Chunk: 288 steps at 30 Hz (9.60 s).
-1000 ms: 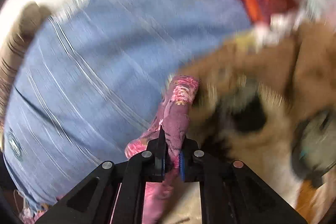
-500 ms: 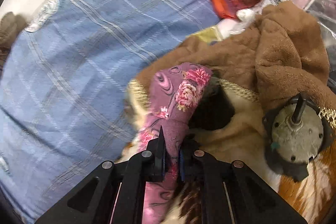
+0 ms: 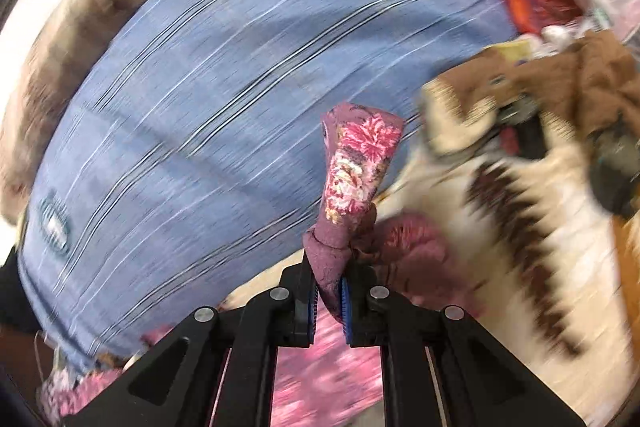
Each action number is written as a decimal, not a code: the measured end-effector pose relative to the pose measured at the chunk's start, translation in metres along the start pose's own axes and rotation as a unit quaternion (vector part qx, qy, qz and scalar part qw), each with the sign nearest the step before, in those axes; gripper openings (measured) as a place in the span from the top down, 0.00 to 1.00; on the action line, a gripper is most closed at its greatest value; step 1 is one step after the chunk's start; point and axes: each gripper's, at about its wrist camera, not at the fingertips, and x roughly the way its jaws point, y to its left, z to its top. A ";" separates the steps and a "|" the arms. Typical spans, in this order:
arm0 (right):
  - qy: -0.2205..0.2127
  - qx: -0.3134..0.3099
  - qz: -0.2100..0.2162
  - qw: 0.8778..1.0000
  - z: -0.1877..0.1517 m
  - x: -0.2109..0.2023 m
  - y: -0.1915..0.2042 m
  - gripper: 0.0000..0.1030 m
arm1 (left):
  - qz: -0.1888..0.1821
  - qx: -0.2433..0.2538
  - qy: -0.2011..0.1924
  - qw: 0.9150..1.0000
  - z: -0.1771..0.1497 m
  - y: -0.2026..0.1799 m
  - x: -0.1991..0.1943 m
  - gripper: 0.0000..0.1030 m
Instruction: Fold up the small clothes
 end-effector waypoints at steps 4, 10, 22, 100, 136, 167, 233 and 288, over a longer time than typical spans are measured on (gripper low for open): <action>0.043 -0.029 0.041 0.998 -0.040 0.018 0.056 0.92 | -0.007 -0.009 0.003 1.000 0.001 0.005 -0.005 0.29; 0.104 -0.095 0.079 0.987 -0.098 0.040 0.129 0.92 | -0.028 -0.037 0.007 0.999 0.006 0.015 -0.010 0.29; 0.214 -0.195 0.126 0.949 -0.218 0.069 0.231 0.76 | -0.072 -0.070 -0.003 0.995 0.013 0.031 -0.025 0.29; 0.266 -0.166 0.181 0.932 -0.288 0.072 0.257 0.77 | 0.004 -0.190 -0.100 0.977 0.020 0.108 -0.121 0.54; 0.227 -0.167 0.203 0.938 -0.299 0.072 0.250 0.77 | 0.101 -0.344 -0.210 0.910 0.046 0.275 -0.217 0.98; 0.133 -0.164 0.084 0.974 -0.214 0.021 0.115 0.68 | 0.020 -0.128 -0.056 0.990 0.040 -0.015 -0.037 0.97; 0.091 0.041 0.118 0.988 -0.145 0.036 0.093 0.95 | -0.044 -0.254 -0.072 0.963 -0.018 0.095 -0.036 0.35; 0.221 -0.139 0.050 0.964 -0.238 -0.089 0.019 0.77 | 0.095 0.083 0.068 0.990 -0.119 -0.016 -0.059 0.20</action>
